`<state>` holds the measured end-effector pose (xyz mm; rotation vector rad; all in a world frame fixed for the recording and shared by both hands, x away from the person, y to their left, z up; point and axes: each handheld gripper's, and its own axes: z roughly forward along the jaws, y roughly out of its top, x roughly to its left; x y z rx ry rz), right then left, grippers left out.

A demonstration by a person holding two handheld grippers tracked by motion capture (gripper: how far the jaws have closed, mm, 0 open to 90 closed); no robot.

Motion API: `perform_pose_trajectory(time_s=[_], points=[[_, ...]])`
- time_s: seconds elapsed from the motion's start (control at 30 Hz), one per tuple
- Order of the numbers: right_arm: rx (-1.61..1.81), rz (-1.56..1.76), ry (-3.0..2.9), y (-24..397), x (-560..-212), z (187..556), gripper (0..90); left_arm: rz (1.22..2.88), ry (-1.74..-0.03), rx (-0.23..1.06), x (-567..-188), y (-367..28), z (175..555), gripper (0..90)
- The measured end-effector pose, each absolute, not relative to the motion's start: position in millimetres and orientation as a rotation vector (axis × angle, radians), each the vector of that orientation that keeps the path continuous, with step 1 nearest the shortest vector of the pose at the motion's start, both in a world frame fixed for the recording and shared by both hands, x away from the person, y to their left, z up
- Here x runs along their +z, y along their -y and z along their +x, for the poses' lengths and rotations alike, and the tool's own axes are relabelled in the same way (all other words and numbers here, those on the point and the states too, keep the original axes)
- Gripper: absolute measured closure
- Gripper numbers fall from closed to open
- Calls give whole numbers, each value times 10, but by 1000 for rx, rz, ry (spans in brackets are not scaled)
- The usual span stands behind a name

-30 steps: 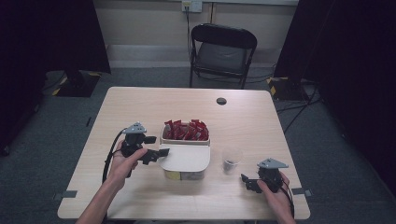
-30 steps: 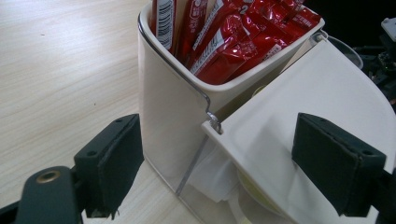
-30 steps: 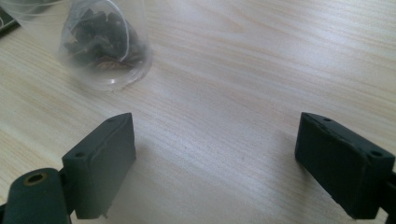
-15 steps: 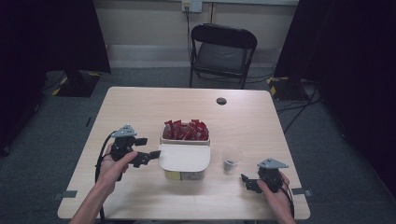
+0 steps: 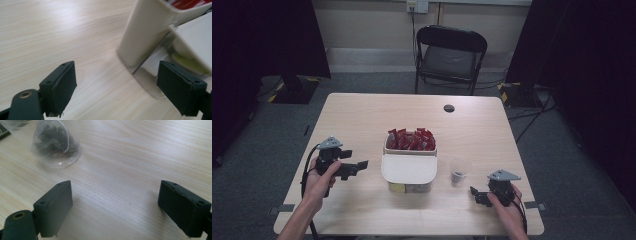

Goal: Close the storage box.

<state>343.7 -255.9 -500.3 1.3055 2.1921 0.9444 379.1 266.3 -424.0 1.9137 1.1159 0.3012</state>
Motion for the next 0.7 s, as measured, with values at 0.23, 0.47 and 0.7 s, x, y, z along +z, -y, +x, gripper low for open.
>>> perform_pose_trajectory(time_s=[0.23, 0.47, 0.7], points=[[944, 1307, -2192, 2558, -5003, 3437, 118, 1927, -1188, 310, -4395, -2824, 3748, 158], [944, 1305, -2192, 2559, -5003, 3437, 119, 1963, -1250, 340, -4577, -2940, 3697, 160], [942, 1307, -2191, 2559, -5002, 3435, 119, 2023, -1263, 331, -4767, -2950, 3667, 160]])
